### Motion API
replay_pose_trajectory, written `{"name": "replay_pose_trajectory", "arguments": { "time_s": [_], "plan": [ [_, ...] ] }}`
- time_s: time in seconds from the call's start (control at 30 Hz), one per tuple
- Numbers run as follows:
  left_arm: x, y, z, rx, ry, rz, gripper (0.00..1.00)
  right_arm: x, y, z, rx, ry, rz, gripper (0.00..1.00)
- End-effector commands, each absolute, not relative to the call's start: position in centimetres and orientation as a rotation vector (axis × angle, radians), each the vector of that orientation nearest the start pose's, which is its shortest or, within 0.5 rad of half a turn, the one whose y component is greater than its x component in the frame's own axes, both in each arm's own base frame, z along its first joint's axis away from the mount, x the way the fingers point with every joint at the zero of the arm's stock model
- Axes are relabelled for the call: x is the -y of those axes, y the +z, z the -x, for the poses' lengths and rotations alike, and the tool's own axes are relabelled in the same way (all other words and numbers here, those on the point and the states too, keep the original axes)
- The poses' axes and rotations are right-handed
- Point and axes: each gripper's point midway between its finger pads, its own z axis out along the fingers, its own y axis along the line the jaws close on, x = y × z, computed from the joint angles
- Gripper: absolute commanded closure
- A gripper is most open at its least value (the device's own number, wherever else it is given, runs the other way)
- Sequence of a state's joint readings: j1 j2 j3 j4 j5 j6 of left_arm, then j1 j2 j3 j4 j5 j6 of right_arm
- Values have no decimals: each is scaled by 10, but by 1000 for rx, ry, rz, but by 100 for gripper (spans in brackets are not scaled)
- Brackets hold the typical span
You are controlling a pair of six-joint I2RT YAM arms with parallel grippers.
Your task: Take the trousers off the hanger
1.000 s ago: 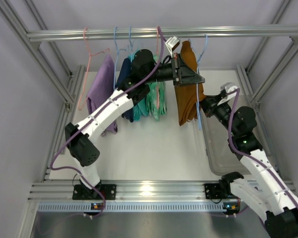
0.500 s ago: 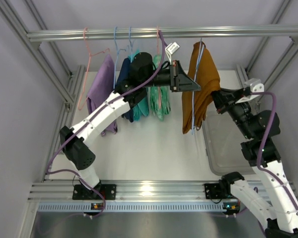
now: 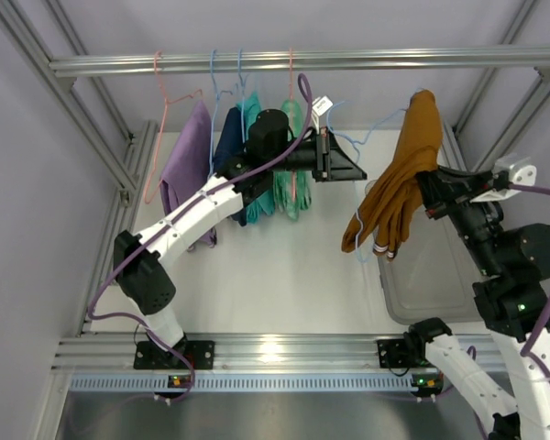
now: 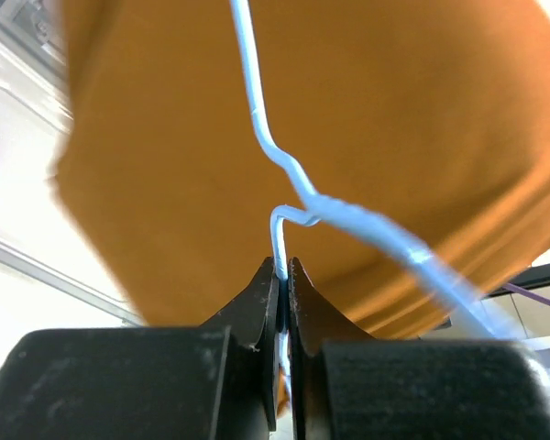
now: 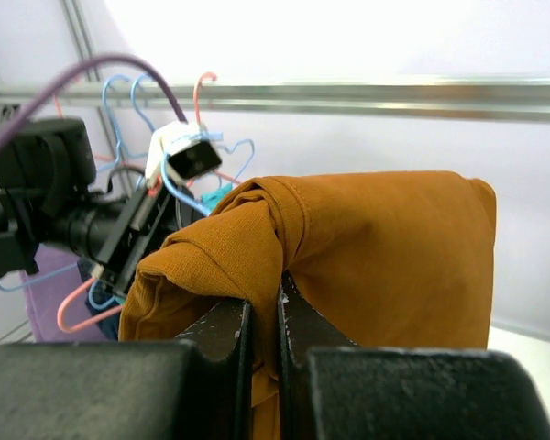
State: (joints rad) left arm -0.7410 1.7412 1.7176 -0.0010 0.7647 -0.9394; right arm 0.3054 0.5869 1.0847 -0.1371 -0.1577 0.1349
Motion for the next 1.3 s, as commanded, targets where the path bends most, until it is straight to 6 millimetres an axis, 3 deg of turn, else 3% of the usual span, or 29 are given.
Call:
{"name": "replay_pose_trajectory", "arguments": {
  "time_s": [0.0,0.23,0.3,0.53,0.77,0.93,1.07,1.27],
  "plan": [
    [430,403,-262,-1845,-1769,-534,100,-67,588,-134,-813,442,181,100],
    [432,384,-269,-1904,-1731,-506,100,-38,608,-91,-722,360,128,100],
    [433,379,-271,-1918,-1724,-496,100,-34,608,-86,-729,356,119,100],
    [433,364,-277,-1964,-1680,-468,100,-18,633,-54,-652,299,101,100],
    [431,365,-276,-1953,-1662,-484,100,11,625,-39,-669,109,48,100],
    [431,363,-278,-1962,-1646,-484,100,22,630,-15,-640,52,15,100],
    [432,366,-279,-1949,-1638,-493,100,33,615,-22,-704,-36,-20,100],
    [430,371,-279,-1928,-1627,-505,100,43,547,-54,-891,-186,-4,100]
  ]
}}
